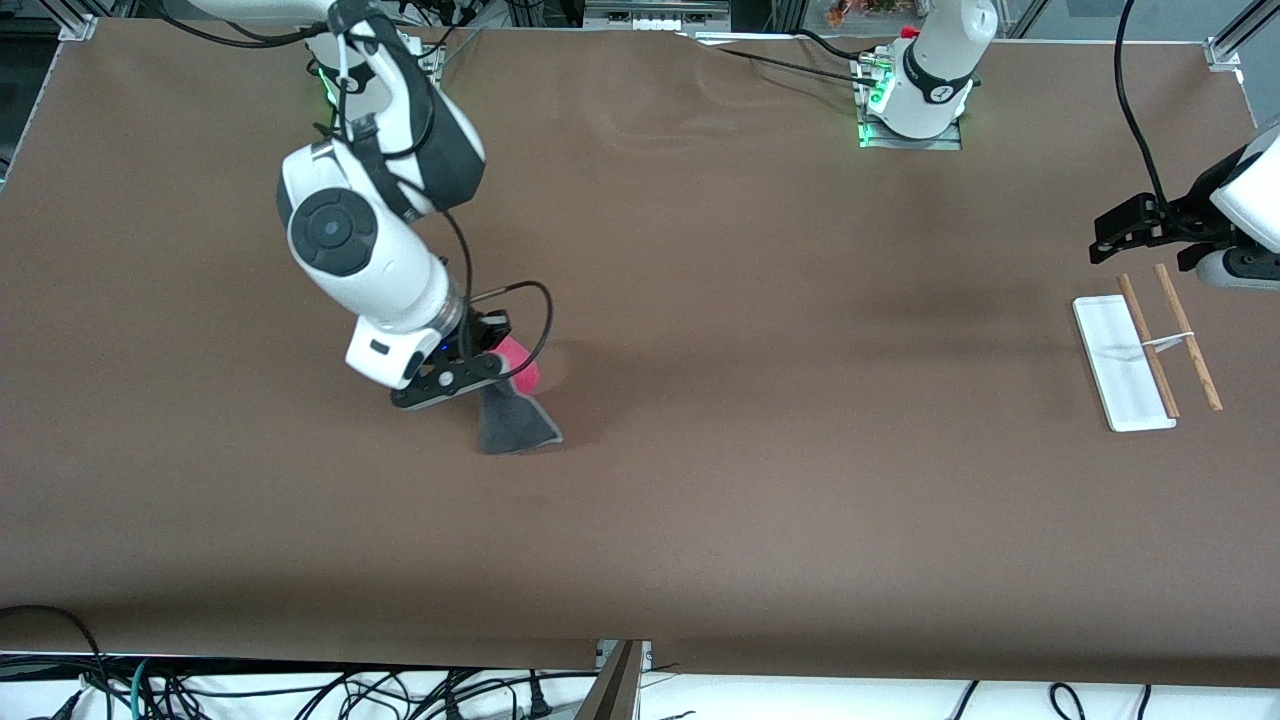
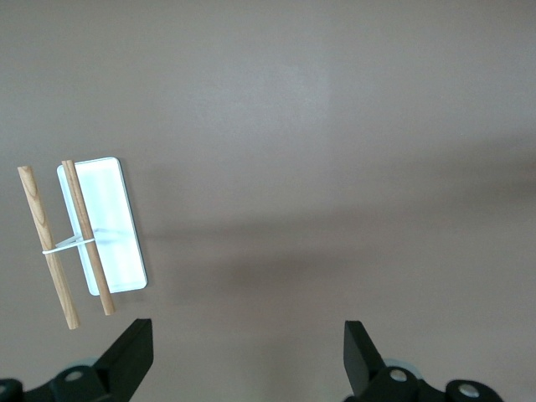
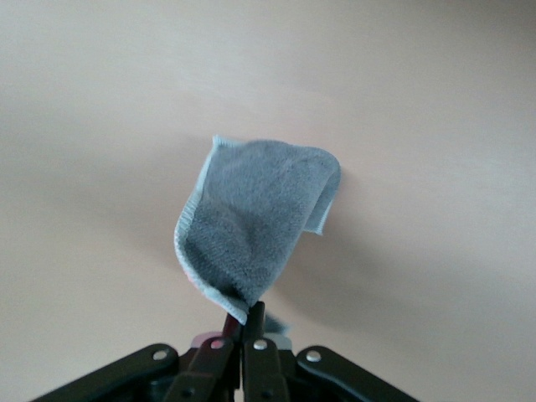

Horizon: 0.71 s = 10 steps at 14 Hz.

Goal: Pass towel and hang on rack
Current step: 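Lift the towel with the right gripper while the left gripper reaches toward it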

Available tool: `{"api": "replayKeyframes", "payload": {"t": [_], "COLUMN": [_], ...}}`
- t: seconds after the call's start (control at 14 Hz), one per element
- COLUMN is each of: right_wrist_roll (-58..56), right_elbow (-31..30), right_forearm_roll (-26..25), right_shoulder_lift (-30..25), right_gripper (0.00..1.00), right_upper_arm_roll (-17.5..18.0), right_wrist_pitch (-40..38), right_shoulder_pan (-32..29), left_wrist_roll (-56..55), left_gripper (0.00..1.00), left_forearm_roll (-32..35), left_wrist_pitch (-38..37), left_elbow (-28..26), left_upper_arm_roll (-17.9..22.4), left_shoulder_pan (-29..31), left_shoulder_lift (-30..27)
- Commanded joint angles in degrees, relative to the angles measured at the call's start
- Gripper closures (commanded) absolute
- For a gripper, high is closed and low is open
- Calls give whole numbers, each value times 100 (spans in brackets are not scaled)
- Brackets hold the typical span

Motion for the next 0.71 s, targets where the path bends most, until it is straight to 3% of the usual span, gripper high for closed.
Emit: {"api": "replayKeyframes", "payload": {"t": [0.0, 0.29, 0.64], "right_wrist_roll": [737, 1135, 1626], "right_elbow": [381, 698, 856], "right_forearm_roll": [29, 38, 38], "right_shoulder_lift": [74, 188, 486], "right_gripper": [100, 100, 100], "right_upper_arm_roll": [511, 698, 698], "right_wrist_pitch": [-162, 127, 1261], "right_shoulder_pan": [-9, 359, 1010], "left_wrist_roll": [56, 65, 118], "left_gripper": [0, 0, 0], "left_forearm_roll": [271, 816, 712], "left_wrist_pitch": [-31, 399, 417], "left_elbow": [144, 223, 250], "left_upper_arm_roll": [1, -333, -368], "left_shoulder_pan": [-24, -76, -68], "left_shoulder_lift": [76, 129, 120]}}
